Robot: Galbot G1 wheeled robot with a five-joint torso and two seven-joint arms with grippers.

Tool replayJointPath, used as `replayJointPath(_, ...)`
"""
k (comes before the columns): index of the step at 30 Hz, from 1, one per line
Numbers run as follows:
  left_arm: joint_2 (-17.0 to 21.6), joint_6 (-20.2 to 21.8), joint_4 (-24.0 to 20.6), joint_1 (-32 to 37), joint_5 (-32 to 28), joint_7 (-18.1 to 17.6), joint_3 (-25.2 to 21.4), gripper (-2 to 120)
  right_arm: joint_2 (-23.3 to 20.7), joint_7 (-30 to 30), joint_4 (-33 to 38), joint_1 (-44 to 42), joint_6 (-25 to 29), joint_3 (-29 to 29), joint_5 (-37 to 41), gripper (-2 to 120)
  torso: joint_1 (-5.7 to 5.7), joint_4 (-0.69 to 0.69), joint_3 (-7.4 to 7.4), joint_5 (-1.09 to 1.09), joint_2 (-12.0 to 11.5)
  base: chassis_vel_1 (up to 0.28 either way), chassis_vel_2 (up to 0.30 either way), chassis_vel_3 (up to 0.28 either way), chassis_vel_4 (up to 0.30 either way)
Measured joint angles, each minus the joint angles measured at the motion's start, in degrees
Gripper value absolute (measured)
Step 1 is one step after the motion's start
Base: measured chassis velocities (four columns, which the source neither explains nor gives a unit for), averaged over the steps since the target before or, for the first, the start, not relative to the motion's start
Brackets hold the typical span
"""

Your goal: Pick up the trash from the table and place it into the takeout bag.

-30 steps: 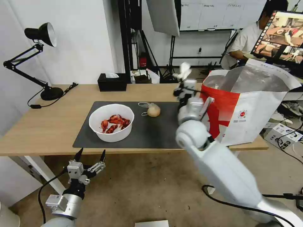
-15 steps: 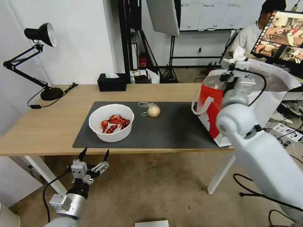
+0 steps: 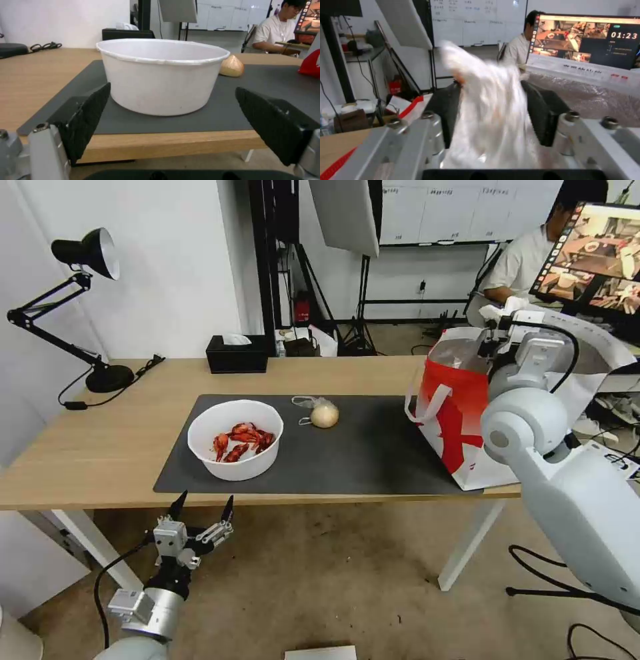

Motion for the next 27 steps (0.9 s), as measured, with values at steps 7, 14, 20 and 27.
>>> replayJointPath(7,0.2,0.0,0.2,-0.3,-0.2,0.0,0.0,100,0.1,-0.1,0.0,-0.2,-0.1,0.1,-0.2,76,0.00,0.00,0.00,0.00,0.0,0.000,0.000,0.000,0.000)
replayJointPath(14,0.5,0.1,0.1,-0.5,-0.6,0.0,-0.3,100,0.1,-1.9,1.5,-1.2,2.9,0.1,-0.3,98,0.00,0.00,0.00,-0.01,0.0,0.000,0.000,0.000,0.000)
replayJointPath(20,0.4,0.1,-0.3,-0.3,-0.7,0.0,-0.6,100,-0.7,-10.7,5.4,-3.4,10.4,0.5,4.7,100,0.00,0.01,0.00,-0.01,0.0,0.000,0.000,0.000,0.000)
replayJointPath(27,0.4,-0.1,-0.8,0.0,-1.0,0.0,-1.0,100,-4.3,-26.3,11.5,-12.5,17.0,1.6,5.3,100,0.00,0.00,0.00,0.00,0.0,0.000,0.000,0.000,0.000)
